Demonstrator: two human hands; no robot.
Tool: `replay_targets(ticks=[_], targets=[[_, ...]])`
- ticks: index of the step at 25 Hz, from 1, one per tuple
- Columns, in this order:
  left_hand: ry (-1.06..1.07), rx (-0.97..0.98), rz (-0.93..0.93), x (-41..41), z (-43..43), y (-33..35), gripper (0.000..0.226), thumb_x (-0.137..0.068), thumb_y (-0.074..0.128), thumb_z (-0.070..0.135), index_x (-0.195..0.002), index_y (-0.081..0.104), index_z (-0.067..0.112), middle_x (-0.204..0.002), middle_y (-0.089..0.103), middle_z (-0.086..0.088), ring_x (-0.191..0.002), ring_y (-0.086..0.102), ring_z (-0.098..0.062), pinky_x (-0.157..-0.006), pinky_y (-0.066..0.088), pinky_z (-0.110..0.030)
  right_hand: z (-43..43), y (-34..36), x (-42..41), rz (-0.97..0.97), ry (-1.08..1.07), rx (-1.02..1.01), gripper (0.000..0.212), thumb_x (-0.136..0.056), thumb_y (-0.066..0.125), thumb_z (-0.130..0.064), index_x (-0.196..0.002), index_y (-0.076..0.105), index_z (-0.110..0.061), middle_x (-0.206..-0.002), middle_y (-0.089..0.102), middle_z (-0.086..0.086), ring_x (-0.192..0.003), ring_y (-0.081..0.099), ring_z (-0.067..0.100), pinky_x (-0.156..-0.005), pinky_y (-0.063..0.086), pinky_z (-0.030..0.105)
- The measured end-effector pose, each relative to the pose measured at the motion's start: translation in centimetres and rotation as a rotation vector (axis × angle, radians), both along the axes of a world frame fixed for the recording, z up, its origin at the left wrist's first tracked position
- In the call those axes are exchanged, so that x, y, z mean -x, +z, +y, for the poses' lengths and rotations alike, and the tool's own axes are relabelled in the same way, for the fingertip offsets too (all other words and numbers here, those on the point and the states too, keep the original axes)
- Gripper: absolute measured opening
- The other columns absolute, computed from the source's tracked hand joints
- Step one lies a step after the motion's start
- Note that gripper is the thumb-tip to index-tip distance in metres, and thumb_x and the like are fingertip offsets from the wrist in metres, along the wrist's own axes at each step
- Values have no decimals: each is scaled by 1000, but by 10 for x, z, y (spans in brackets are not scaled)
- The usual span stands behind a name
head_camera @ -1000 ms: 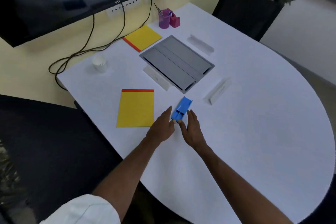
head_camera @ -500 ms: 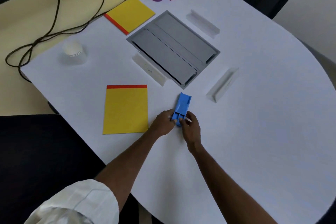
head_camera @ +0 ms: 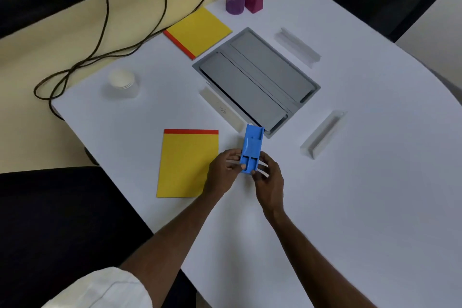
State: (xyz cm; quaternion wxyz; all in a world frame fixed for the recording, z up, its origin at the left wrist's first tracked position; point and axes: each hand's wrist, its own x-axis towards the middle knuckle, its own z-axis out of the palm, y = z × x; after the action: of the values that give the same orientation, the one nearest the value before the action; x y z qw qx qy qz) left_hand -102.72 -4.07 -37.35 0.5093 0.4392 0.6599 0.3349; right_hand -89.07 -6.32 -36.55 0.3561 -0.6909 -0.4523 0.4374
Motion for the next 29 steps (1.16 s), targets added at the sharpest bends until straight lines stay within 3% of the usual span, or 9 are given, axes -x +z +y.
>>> replay_targets(ticks=[2, 7, 10, 14, 19, 24, 29], targets=[[59, -38, -10, 13, 9, 6, 40, -89, 74, 7, -127, 64, 11, -119, 72, -6, -106, 70, -19, -76, 56, -13, 14, 6, 15, 10, 14, -48, 50, -91, 62, 0, -138, 53, -18, -134, 58, -3, -106, 60, -1, -84, 53, 13], [126, -140, 8, 44, 31, 15, 47, -87, 77, 10, -131, 62, 16, -123, 70, 2, -104, 69, -12, -78, 57, -15, 55, 22, 61, 38, 43, -100, 63, -82, 81, -31, -136, 52, -17, -128, 57, -6, -105, 61, 6, -83, 54, 20], [102, -201, 5, 62, 41, 17, 53, -86, 77, 6, -134, 61, 18, -126, 68, 0, -110, 67, -11, -84, 59, -19, 83, 26, 85, -29, 75, -113, 67, -77, 84, -34, -132, 51, -12, -124, 57, 1, -107, 58, 16, -86, 53, 29], [49, -260, 52, 99, 58, 12, 57, -85, 78, 10, -137, 59, 21, -131, 66, 2, -122, 61, -11, -98, 56, -30, 114, 24, 110, -105, 119, -141, 61, -76, 85, -29, -126, 53, -14, -120, 59, 0, -106, 59, 17, -82, 50, 26], [-79, -275, 424, 162, 91, -9, 57, -100, 59, 33, -152, 40, 19, -159, 42, 0, -148, 35, -16, -117, 39, -36, 149, 20, 144, -178, 261, -159, 66, -78, 83, -30, -133, 51, -13, -127, 59, 3, -108, 57, 13, -88, 55, 31], [-331, -52, 787, 229, 126, -56, 72, -106, 44, 37, -160, 9, 6, -170, 3, -10, -158, 0, -24, -128, 10, -42, 195, 7, 170, -291, 373, -183, 66, -80, 81, -32, -135, 51, -14, -129, 60, 6, -114, 60, 19, -93, 57, 38], [-454, -91, 914, 252, 160, -77, 85, -100, 41, 54, -160, 6, 5, -170, -2, -11, -158, -1, -26, -128, 9, -43, 247, 1, 193, -394, 447, -233, 65, -80, 80, -29, -136, 52, -12, -126, 61, 9, -112, 61, 21, -85, 51, 26]])
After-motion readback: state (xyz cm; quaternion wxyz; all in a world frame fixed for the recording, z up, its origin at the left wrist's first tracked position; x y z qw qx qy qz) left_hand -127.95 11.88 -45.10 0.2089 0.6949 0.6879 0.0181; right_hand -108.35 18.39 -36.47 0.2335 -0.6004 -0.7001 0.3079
